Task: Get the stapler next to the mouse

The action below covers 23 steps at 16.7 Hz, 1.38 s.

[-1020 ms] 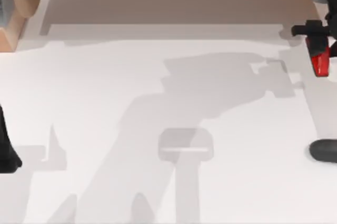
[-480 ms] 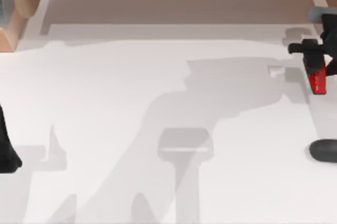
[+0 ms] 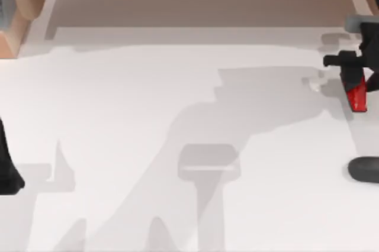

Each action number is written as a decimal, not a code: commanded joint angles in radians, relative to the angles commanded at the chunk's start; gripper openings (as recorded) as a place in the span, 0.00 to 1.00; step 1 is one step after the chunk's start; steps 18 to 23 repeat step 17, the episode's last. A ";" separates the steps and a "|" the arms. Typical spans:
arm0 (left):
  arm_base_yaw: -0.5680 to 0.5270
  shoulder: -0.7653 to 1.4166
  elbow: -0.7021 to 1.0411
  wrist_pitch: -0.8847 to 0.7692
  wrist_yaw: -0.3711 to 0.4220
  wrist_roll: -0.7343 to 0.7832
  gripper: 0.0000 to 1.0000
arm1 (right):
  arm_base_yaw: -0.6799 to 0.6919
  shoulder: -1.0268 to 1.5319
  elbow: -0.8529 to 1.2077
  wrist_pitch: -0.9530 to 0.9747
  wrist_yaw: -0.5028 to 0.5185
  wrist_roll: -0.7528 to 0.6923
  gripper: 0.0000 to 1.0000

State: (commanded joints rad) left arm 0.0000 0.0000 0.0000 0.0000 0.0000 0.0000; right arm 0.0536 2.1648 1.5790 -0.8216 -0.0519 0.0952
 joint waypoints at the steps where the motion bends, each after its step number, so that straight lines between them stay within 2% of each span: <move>1: 0.000 0.000 0.000 0.000 0.000 0.000 1.00 | 0.000 0.000 0.000 0.000 0.000 0.000 0.23; 11: 0.000 0.000 0.000 0.000 0.000 0.000 1.00 | 0.000 0.000 0.000 0.000 0.000 0.000 0.98; 23: 0.000 0.000 0.000 0.000 0.000 0.000 1.00 | 0.000 0.000 0.000 0.000 0.000 0.000 1.00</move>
